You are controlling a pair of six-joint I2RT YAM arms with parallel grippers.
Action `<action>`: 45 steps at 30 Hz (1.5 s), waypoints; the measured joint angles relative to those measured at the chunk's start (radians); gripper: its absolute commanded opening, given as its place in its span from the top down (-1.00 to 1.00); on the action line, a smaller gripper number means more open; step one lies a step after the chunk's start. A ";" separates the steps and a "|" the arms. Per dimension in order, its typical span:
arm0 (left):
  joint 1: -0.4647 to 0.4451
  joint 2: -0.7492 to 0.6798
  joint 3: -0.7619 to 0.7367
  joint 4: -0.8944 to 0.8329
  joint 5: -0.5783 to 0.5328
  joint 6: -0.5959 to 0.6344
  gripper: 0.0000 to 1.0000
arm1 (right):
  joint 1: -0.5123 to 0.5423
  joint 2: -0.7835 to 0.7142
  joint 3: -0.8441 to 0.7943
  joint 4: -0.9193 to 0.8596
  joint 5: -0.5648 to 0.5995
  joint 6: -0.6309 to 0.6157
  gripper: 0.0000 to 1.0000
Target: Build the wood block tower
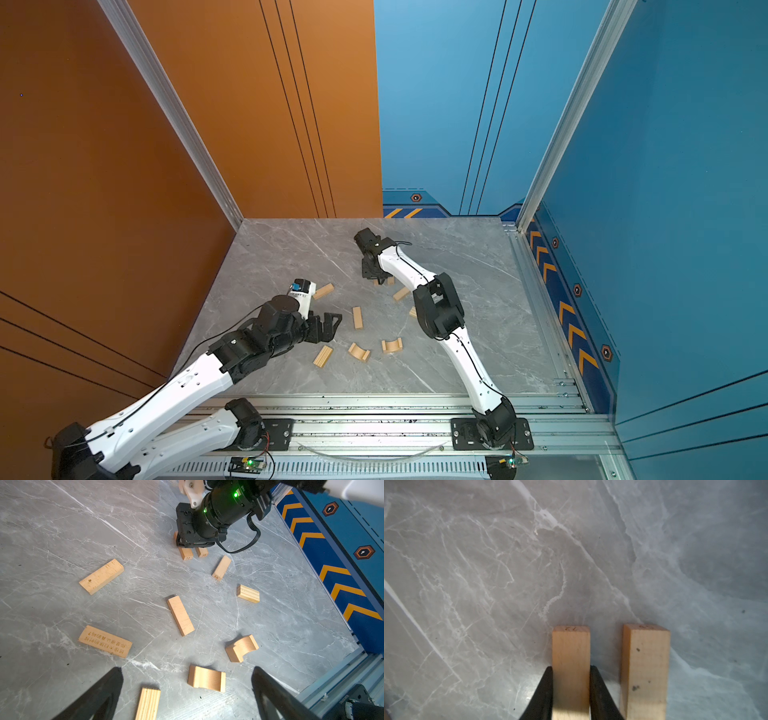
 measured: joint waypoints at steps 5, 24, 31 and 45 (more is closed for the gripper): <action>0.000 0.000 0.000 0.000 0.000 0.000 -0.96 | -0.001 0.000 -0.003 0.000 0.019 0.000 0.44; 0.003 0.000 0.000 0.000 0.000 -0.003 -0.96 | -0.006 -0.003 -0.011 0.001 0.023 0.000 0.27; 0.003 0.000 0.000 -0.001 0.001 -0.003 -0.96 | -0.006 -0.014 -0.038 0.004 0.022 0.000 -0.01; 0.004 -0.005 0.014 -0.001 0.016 -0.007 -0.96 | -0.003 -0.188 -0.072 0.029 -0.072 -0.021 -0.23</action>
